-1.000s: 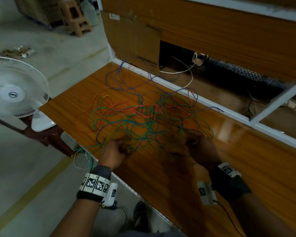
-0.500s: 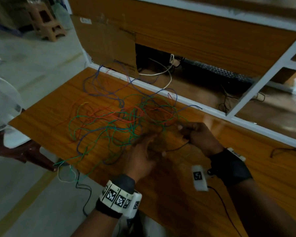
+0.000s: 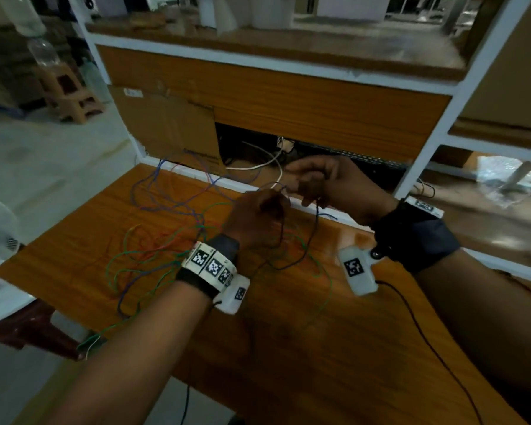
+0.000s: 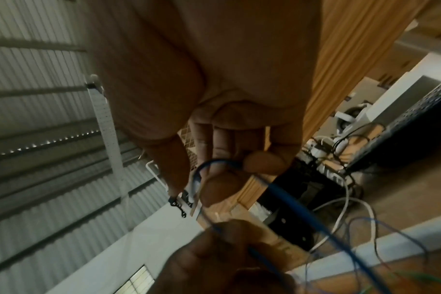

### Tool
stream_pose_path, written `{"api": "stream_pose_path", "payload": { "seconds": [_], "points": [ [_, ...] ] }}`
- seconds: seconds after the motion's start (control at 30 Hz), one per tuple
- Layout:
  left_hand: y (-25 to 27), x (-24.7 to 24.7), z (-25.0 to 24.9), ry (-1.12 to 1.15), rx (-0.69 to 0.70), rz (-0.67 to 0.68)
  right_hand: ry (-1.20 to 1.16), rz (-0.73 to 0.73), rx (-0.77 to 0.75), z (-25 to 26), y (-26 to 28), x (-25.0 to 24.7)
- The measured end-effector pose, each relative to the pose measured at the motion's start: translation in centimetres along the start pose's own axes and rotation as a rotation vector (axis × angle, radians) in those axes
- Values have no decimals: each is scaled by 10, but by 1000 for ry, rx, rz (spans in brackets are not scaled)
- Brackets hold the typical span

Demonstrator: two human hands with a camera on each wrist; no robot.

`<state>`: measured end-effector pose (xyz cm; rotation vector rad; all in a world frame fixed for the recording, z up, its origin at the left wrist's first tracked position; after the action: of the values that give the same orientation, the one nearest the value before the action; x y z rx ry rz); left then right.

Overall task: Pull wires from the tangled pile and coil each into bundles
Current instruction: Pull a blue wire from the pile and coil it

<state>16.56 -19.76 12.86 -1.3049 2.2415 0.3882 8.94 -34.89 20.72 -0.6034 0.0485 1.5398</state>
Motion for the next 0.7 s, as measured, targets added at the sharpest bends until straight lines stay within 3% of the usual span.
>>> {"api": "stream_pose_path", "payload": {
  "seconds": [0.1,0.2,0.3,0.43,0.5,0.6,0.63,0.7],
  "points": [
    [-6,-18,-3,344,-107,-83,47,17,1,-32,18,2],
    [-12,-32,-27,425,-117,-83,215,147,18,-71,42,27],
    [-22,-52,-51,451,-30,-53,136,14,55,-79,48,23],
    [-35,-55,-52,16,-43,-85,12,-325,15,-37,23,-34],
    [-27,-42,-45,-97,-39,-89,-87,-426,-22,-7,9,-62],
    [-1,-21,-48,109,110,-161,-199,-466,34,18,-7,-79],
    [5,-12,-48,189,127,-118,-255,-463,65,22,-13,-76],
    [13,19,-55,240,112,103,-358,-472,112,24,-19,-73]
  ]
}}
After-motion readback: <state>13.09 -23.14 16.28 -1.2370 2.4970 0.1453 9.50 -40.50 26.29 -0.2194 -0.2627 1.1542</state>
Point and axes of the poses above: each hand's wrist, its own y-axis away from the middle knuckle, its own x-axis out of the palm, z = x × y, the point moved 6 cm from there along -y, towards the middle knuckle, and after that the axes turned 14 degrees about -x, right-handed, at the moved point
